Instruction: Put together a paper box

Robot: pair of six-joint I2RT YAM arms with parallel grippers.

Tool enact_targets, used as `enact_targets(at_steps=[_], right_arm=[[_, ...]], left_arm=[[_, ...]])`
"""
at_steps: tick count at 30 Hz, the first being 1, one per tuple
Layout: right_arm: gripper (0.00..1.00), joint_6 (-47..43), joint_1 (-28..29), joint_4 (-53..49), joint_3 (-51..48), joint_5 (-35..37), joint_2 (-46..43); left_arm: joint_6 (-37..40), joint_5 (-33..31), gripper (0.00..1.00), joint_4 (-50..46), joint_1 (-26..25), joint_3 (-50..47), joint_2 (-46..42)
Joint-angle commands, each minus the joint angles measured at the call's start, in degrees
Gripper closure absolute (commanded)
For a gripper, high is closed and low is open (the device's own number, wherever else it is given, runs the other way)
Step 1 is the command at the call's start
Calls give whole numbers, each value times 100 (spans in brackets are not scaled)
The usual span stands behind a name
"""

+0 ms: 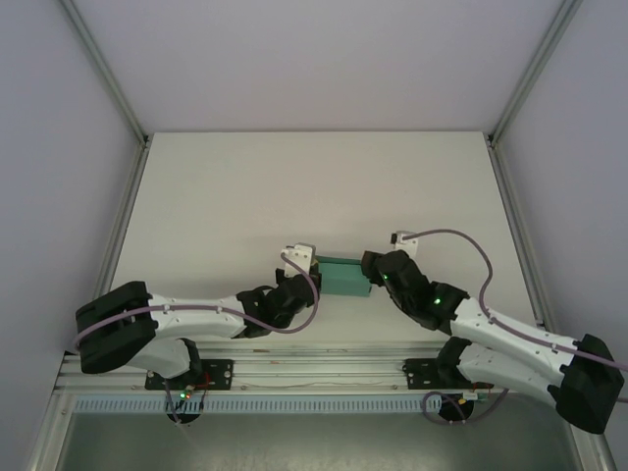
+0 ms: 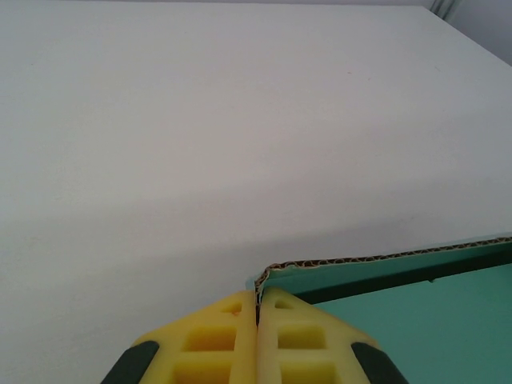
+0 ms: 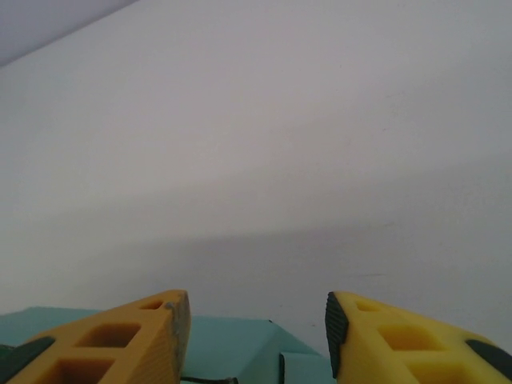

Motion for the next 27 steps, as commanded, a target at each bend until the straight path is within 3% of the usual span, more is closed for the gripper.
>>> enact_targets(at_steps=[1,7,10,13,19,21,24,27], right_arm=[[55,296,-25,-283,-330,35,-2],[60,534,-28,-49,-686,-309,-135],[62,596,-27,-117,-741,-336,-162],[64,628,-26,-211,-789,-436,-180],[66,683,-27,-240,-872,-608,-215],[66,672,-31,-323,-872,-607,-239],[69,674,-32,-436,-876,-592,-294],[70,667,-28,-483,-898,-628,-371]], left_arm=[[210,513,89,-920,-82,-199,-21],[274,848,64,-1213,-81,-120,-574],[221,840,57,-1433,-73,-85,-896],[121,842,33,-1685,-72,-22,-1196],[-503,685,0,-2431,-55,423,-1335],[-1068,753,0,-2844,76,710,-1305],[-1813,1477,0,-3187,547,985,-1272],[-2043,2097,0,-2970,883,976,-1305]])
